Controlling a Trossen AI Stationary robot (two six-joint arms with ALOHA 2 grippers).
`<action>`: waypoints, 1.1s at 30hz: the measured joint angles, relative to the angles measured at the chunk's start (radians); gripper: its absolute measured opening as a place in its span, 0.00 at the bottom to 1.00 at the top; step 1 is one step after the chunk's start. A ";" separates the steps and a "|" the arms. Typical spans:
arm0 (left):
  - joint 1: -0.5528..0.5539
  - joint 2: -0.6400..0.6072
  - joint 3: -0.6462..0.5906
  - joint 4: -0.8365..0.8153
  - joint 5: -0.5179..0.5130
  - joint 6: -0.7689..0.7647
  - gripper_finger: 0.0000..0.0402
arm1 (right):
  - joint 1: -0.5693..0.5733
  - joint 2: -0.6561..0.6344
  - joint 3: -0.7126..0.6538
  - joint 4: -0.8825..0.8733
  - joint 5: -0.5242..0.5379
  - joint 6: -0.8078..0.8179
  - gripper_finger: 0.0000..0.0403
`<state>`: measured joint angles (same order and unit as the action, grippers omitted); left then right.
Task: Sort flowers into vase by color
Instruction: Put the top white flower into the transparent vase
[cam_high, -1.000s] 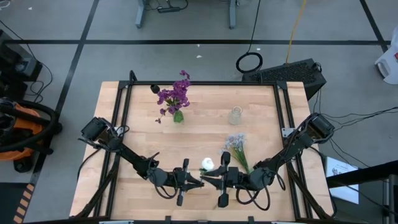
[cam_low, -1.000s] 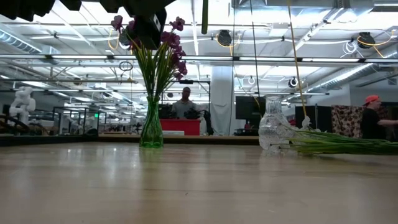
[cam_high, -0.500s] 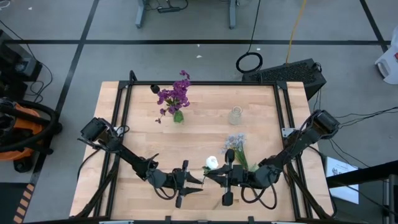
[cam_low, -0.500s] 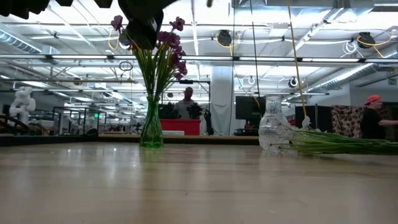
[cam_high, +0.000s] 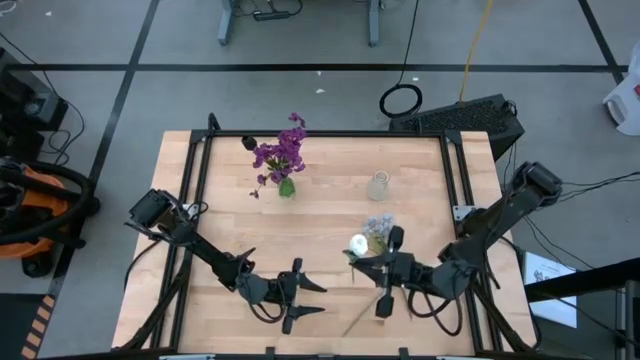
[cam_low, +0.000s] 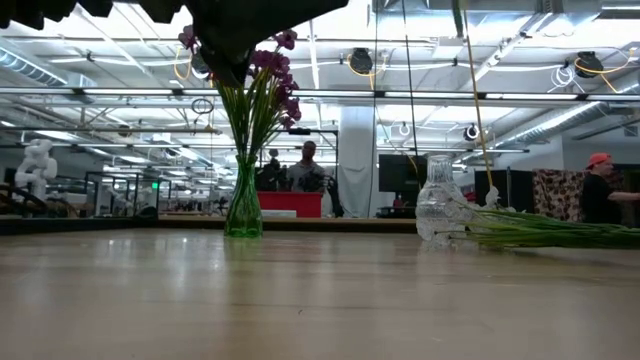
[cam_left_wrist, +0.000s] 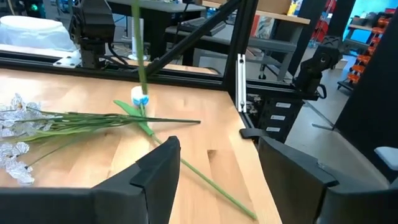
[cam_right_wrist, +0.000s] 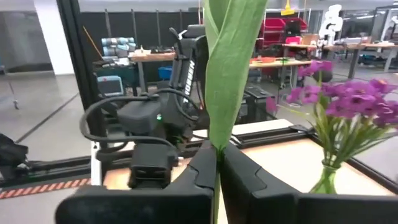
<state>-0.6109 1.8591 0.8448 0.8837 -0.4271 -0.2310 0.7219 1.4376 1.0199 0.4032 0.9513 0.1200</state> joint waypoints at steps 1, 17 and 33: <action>0.000 0.000 0.000 -0.001 0.000 0.000 0.56 | 0.000 -0.008 0.000 -0.017 0.003 0.004 0.00; 0.023 0.000 0.000 -0.005 -0.052 0.009 0.56 | -0.085 -0.125 0.000 -0.208 0.097 -0.001 0.00; 0.090 0.000 0.000 -0.006 -0.053 0.031 0.56 | -0.402 -0.252 0.000 -0.340 0.035 0.010 0.00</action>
<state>-0.5212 1.8589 0.8444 0.8780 -0.4799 -0.2005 0.3202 1.1854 1.0199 0.0632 0.9859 0.1295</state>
